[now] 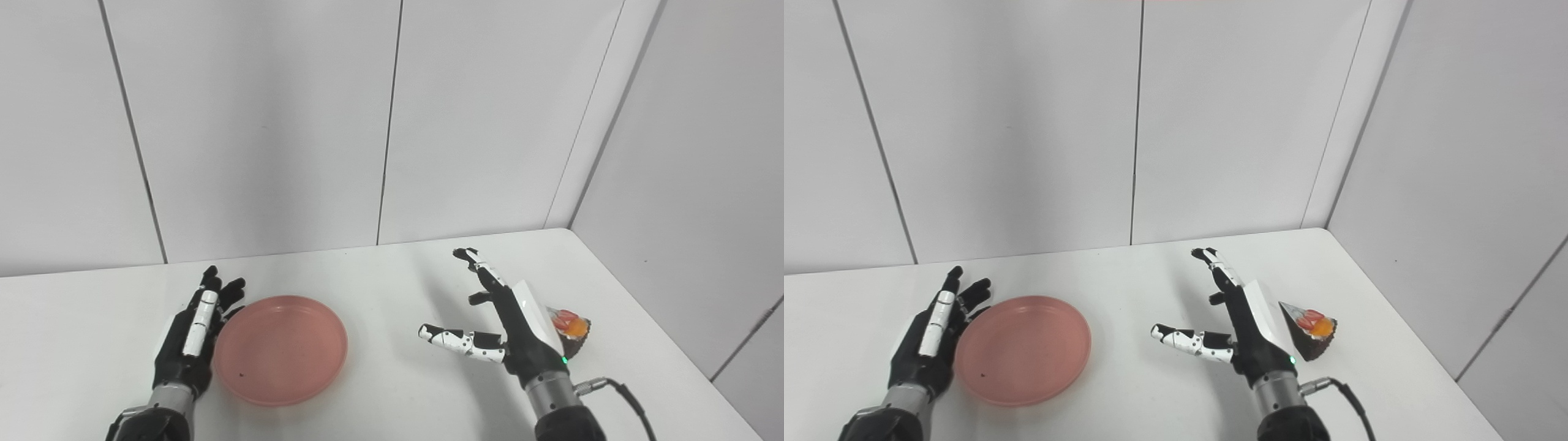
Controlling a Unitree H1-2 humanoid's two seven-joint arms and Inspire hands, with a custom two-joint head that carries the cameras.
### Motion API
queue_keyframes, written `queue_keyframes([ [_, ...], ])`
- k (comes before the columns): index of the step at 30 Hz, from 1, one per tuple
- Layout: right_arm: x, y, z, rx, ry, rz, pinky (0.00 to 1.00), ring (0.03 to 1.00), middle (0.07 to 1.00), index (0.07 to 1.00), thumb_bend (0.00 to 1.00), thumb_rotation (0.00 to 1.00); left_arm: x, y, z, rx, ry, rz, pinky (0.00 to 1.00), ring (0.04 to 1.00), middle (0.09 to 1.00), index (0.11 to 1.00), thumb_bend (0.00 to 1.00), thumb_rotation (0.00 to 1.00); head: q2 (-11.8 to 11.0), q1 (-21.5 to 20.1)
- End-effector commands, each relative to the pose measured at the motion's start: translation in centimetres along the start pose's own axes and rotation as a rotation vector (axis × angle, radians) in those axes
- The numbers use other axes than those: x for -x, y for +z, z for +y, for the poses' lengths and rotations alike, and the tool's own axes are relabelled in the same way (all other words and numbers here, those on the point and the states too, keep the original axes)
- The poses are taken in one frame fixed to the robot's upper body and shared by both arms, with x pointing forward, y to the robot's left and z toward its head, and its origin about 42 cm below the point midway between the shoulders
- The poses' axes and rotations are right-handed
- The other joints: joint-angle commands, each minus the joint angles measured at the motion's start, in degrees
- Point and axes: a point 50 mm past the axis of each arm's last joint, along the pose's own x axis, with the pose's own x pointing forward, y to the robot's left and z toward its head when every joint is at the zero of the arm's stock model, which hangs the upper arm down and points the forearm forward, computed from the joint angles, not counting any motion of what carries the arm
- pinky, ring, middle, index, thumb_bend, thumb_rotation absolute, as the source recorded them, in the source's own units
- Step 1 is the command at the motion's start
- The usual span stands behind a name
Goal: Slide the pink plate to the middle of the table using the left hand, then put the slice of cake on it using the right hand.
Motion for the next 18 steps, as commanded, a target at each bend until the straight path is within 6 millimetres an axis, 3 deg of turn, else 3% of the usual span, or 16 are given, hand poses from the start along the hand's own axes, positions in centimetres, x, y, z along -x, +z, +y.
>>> queue_keyframes([
  [1,-0.8,1.1,-2.1,0.082,-0.049,-0.008,0.65,0.912,0.945,0.867,0.93,0.34,0.1,-0.6,0.3,-0.002,0.011,0.054,0.8,0.867,0.822,1.0,0.76,0.81,0.08,0.09],
  [4,-1.1,1.0,-3.2,0.175,-0.066,0.017,0.59,0.92,0.952,0.865,0.95,0.3,0.1,-0.6,0.1,-0.007,0.008,0.054,0.79,0.852,0.824,1.0,0.77,0.81,0.13,0.26],
  [11,-1.9,-0.4,-4.8,0.334,-0.07,0.104,0.68,0.907,0.924,0.871,0.98,0.31,0.1,-0.8,-0.1,-0.009,-0.003,0.063,0.8,0.859,0.839,1.0,0.74,0.81,-0.07,0.44],
  [18,-2.6,-2.1,-4.5,0.417,-0.028,0.219,0.69,0.916,0.922,0.86,1.0,0.19,0.1,-1.2,-0.4,-0.004,-0.009,0.077,0.8,0.855,0.848,1.0,0.79,0.81,-0.15,0.64],
])
